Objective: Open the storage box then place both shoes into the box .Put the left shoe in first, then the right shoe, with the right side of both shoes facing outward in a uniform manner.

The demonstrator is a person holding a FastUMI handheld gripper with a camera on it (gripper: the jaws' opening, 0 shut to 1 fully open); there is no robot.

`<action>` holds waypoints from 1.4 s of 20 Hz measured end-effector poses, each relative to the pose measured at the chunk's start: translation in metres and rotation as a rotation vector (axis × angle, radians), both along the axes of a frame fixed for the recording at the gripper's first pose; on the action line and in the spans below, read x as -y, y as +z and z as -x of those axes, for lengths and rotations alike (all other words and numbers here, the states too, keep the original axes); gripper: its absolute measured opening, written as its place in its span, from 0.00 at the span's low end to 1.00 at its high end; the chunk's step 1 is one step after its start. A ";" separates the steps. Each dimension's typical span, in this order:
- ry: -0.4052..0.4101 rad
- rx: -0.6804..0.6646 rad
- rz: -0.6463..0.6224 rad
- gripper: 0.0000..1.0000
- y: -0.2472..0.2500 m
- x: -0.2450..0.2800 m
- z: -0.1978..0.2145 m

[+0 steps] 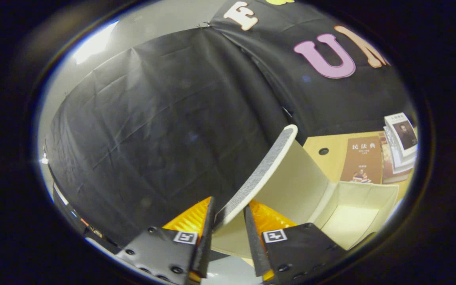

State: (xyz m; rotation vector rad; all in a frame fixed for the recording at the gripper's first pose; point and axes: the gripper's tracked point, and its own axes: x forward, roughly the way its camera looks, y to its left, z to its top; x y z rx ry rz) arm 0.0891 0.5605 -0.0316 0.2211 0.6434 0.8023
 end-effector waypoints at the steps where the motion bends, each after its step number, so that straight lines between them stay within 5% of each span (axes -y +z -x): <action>1: 0.000 0.030 0.022 0.56 -0.001 0.006 -0.003; 7: -0.043 0.188 0.091 1.00 0.027 0.091 0.005; 15: -0.242 0.188 0.216 1.00 -0.004 0.250 0.016; 28: -0.380 -0.167 0.434 0.97 -0.135 0.383 0.070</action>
